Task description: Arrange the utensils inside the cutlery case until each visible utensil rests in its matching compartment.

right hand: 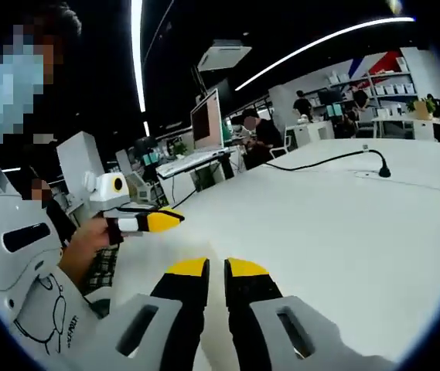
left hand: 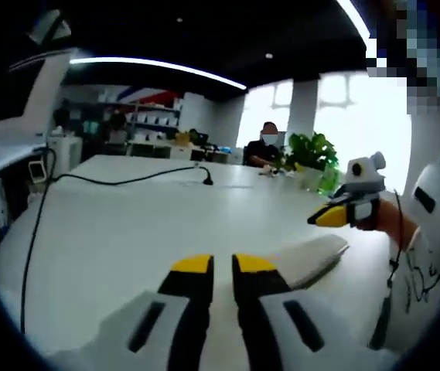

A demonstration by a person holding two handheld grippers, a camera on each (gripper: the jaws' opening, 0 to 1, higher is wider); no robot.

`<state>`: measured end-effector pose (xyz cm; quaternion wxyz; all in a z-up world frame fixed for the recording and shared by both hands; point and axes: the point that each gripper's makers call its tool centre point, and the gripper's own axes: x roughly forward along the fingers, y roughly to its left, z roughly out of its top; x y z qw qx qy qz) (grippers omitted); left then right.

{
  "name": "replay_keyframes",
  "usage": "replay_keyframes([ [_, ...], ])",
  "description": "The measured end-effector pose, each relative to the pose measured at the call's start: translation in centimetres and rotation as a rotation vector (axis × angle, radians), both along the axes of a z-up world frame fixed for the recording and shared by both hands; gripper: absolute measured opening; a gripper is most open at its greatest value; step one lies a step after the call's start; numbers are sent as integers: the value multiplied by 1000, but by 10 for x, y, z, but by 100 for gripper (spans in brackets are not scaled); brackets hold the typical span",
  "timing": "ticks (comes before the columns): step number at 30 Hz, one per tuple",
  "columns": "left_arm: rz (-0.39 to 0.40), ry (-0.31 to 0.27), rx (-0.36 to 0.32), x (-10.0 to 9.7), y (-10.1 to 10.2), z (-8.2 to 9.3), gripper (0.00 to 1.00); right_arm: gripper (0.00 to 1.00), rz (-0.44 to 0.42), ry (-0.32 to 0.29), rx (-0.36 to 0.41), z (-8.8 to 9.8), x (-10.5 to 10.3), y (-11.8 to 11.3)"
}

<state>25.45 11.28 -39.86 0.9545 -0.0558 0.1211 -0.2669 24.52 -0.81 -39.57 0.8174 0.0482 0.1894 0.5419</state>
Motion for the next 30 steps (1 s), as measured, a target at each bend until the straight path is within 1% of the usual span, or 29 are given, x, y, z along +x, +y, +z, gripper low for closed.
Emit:
replay_keyframes([
  [3,-64,-27,25,3,-13,3,9,5,15,-5,-10,-1,-2,10],
  [4,-103,-19,39,3,-20,1,8,5,14,-5,-18,-3,-2,12],
  [6,-158,-31,107,4,-27,-3,5,5,14,9,-45,-10,-2,13],
  [7,-203,-14,162,2,-31,-9,4,5,21,18,-60,-13,-5,14],
  [9,-280,-22,273,-1,-34,-12,5,6,34,17,-81,-16,-9,16],
  [10,-317,-30,311,-4,-35,-10,5,6,43,15,-90,-17,-10,17],
  [11,-348,-19,329,-5,-35,-8,5,6,48,15,-96,-16,-12,18],
  [12,-370,-12,331,-6,-35,-4,6,6,52,14,-101,-16,-13,19],
  [13,-408,12,338,-9,-35,-3,6,6,59,13,-110,-15,-15,20],
  [14,-436,28,364,-12,-35,-2,6,6,61,12,-116,-15,-16,21],
  [16,-518,13,452,-17,-37,-1,6,5,69,17,-132,-17,-19,22],
  [18,-584,57,497,-21,-39,-7,5,4,73,28,-146,-20,-22,23],
  [19,-625,89,532,-21,-39,-14,5,4,76,32,-154,-22,-23,24],
  [21,-648,103,565,-17,-38,-18,5,4,78,35,-170,-24,-26,23],
  [22,-651,101,564,-13,-38,-16,5,4,78,35,-172,-24,-26,23],
  [23,-672,113,568,-15,-39,-17,4,4,77,36,-173,-24,-26,22],
  [25,-708,106,555,-21,-50,-15,4,4,67,42,-172,-24,-25,20],
  [26,-710,103,553,-23,-55,-15,1,4,64,47,-172,-25,-25,18],
  [27,-722,104,553,-24,-58,-15,0,4,61,52,-171,-25,-25,17],
  [28,-762,128,579,-27,-54,-18,0,4,57,62,-170,-25,-24,16],
  [29,-786,135,623,-28,-53,-23,0,1,62,80,-176,-26,-26,15],
  [30,-788,131,648,-26,-53,-24,0,0,62,80,-175,-26,-25,15],
])
